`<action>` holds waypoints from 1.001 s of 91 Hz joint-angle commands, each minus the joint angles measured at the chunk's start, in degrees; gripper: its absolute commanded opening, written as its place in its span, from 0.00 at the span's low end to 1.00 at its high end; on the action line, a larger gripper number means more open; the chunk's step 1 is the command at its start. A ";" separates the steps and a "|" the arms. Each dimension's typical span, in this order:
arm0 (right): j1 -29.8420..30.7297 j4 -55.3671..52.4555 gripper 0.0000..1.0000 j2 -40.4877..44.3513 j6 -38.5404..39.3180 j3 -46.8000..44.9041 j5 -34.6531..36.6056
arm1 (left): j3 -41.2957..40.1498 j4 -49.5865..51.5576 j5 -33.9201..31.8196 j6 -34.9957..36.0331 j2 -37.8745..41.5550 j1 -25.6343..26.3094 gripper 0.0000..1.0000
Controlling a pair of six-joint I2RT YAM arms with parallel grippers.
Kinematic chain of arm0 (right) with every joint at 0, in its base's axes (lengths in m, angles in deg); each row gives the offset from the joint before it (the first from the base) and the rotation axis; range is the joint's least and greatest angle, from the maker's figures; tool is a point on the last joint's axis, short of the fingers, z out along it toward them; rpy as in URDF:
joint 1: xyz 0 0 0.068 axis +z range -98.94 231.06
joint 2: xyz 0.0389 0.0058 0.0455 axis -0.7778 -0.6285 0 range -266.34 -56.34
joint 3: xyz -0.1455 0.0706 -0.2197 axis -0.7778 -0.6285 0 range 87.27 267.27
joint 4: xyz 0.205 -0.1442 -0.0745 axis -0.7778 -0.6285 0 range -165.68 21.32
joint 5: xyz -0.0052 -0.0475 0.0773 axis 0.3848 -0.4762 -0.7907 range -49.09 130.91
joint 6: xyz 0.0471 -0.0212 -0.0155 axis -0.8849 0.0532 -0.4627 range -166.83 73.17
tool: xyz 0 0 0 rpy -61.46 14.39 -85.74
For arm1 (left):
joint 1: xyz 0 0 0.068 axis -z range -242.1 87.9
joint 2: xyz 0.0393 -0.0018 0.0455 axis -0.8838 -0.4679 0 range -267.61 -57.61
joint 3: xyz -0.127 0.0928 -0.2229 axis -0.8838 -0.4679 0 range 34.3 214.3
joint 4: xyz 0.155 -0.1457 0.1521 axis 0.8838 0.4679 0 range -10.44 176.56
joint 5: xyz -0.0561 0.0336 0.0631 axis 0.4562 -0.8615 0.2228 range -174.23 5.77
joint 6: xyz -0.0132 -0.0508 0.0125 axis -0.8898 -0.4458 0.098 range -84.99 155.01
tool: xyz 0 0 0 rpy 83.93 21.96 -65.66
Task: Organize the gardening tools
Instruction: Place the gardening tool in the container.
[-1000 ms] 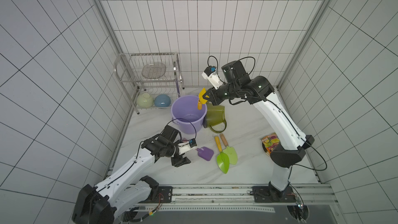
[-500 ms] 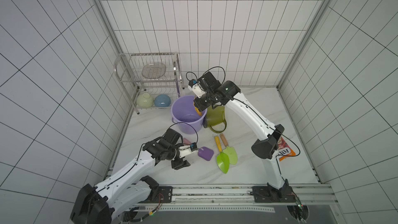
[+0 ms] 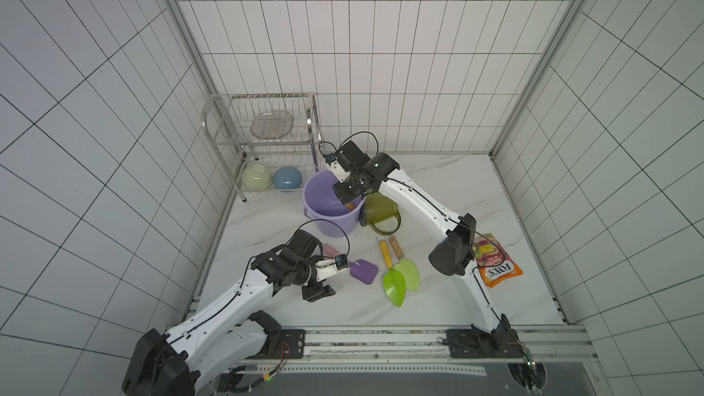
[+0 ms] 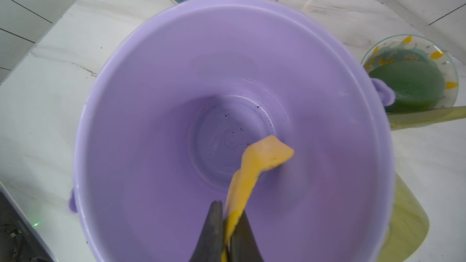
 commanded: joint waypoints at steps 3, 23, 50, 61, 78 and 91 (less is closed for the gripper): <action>0.66 1.07 0.00 -1.08 -1.20 0.38 1.89 | -0.49 -1.24 -0.24 -0.08 0.73 0.22 0.63; 0.76 1.07 0.11 -0.59 -2.04 -0.19 -0.25 | -0.51 -1.60 -0.59 0.32 0.56 0.37 0.63; 0.43 1.40 0.33 4.87 -3.22 -2.32 -4.71 | 0.60 -1.24 -2.19 3.36 -0.66 0.48 0.63; 0.15 2.60 0.40 9.52 -4.19 -6.69 -6.75 | 2.15 -1.15 -3.30 5.28 -1.61 0.70 0.63; -0.60 7.22 0.53 19.46 -6.38 -17.90 -10.00 | 5.05 -1.86 -5.63 8.76 -3.54 1.15 0.63; -1.53 11.07 0.61 27.20 -8.75 -26.89 -11.58 | 5.65 -5.19 -9.13 11.19 -5.51 2.02 0.62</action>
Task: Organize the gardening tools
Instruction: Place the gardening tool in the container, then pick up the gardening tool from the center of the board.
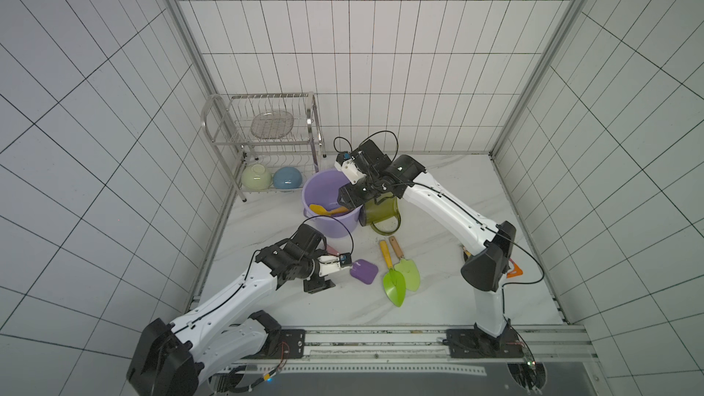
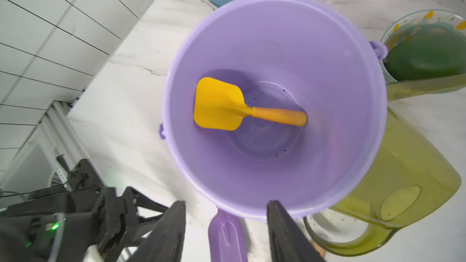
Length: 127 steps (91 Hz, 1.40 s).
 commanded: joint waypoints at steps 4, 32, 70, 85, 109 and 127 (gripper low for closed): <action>-1.49 5.47 0.63 8.13 -3.53 -7.85 -2.95 | 1.36 -4.85 -4.30 4.25 -2.00 1.42 0.61; -4.34 17.43 0.73 25.64 -8.42 -30.35 -8.91 | 0.25 -13.79 -12.05 9.45 -7.83 5.03 0.57; -5.66 24.34 0.86 45.77 -13.18 -50.33 -8.97 | 1.01 -18.14 -16.81 14.67 -16.62 6.59 0.53; -5.66 25.05 0.87 50.09 -14.70 -55.46 -8.05 | 1.43 -19.99 -18.53 15.27 -20.47 7.00 0.53; -5.66 27.25 0.87 54.07 -17.24 -61.20 -8.23 | 1.87 -21.98 -19.57 15.23 -23.97 7.38 0.53; -5.66 28.15 0.86 54.24 -17.91 -62.86 -7.76 | 2.79 -21.59 -19.89 15.42 -25.71 7.98 0.50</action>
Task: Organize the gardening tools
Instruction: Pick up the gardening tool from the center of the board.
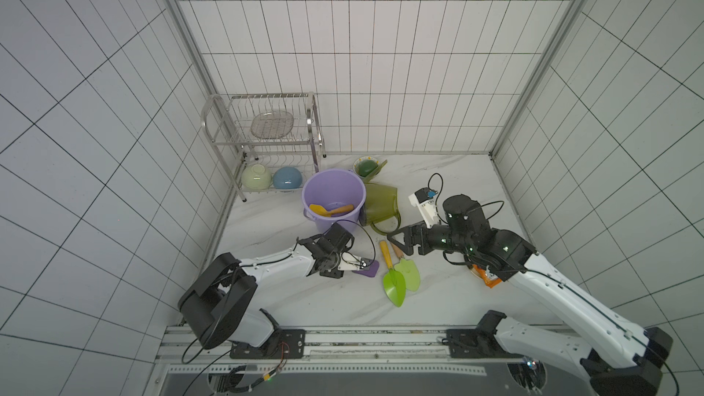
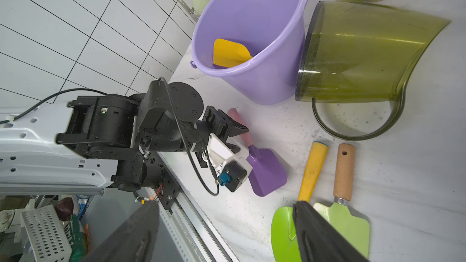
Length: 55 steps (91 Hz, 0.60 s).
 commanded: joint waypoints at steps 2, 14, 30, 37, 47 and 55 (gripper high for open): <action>-0.44 2.14 0.86 0.84 -0.94 -0.93 0.62 | 1.52 -0.30 -0.49 0.60 -1.66 0.58 0.49; -0.46 2.14 0.85 1.30 -1.20 -1.71 1.50 | 1.79 0.09 -0.75 0.60 -2.72 0.69 0.44; -0.46 1.32 0.85 2.72 -1.79 -2.87 4.15 | 1.70 0.49 -1.16 0.13 -3.67 0.69 0.35; -0.54 0.88 0.84 3.33 -2.14 -3.46 5.35 | 1.59 0.64 -1.19 -0.39 -3.64 0.70 0.31; -0.53 -0.01 0.83 3.87 -2.67 -4.37 7.08 | 1.53 0.80 -0.82 -1.33 -2.98 0.69 0.26; -0.55 -0.46 0.83 4.08 -2.99 -4.92 7.73 | 1.65 1.14 -0.52 -2.22 -2.20 0.69 0.23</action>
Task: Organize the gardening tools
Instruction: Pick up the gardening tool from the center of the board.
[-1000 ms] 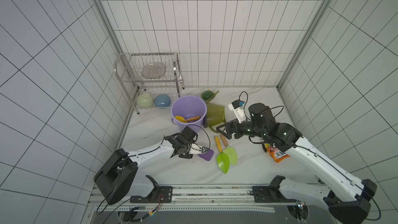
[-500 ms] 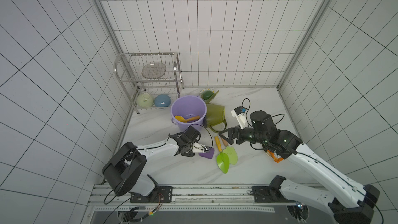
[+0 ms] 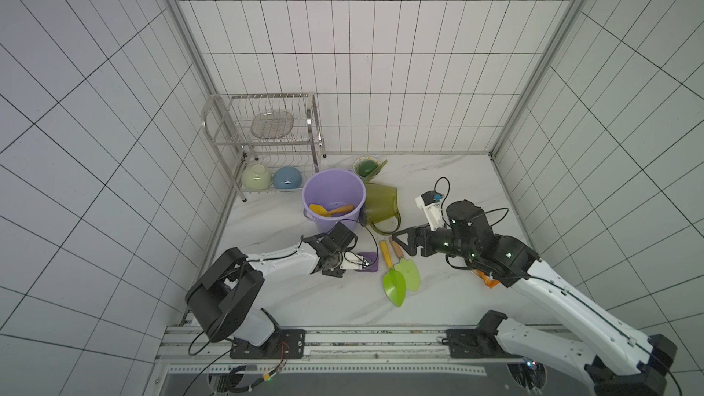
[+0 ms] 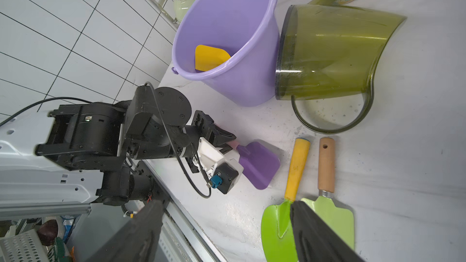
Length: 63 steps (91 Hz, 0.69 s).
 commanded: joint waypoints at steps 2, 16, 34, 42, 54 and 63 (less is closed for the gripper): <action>-0.33 -1.28 0.83 0.80 -0.96 -1.30 2.71 | 0.27 1.14 0.58 -1.63 0.45 0.13 0.22; -0.29 -1.79 0.83 1.06 -1.20 -2.43 3.80 | 0.77 2.53 2.06 -3.42 2.28 -0.30 0.17; -0.33 -2.18 0.82 0.84 1.82 -3.24 3.78 | 2.80 8.08 7.92 -5.14 6.67 -2.40 0.11; -0.33 -2.80 0.82 0.87 4.61 -3.36 4.20 | 3.70 11.25 11.53 -5.19 9.39 -3.77 0.10; -0.33 -2.98 0.82 0.91 8.27 -3.54 3.66 | 4.09 15.38 15.35 -5.06 13.46 -5.53 0.09; -0.31 -2.54 0.82 0.74 11.23 -3.81 0.99 | 3.83 17.40 17.28 -5.14 16.10 -6.49 0.09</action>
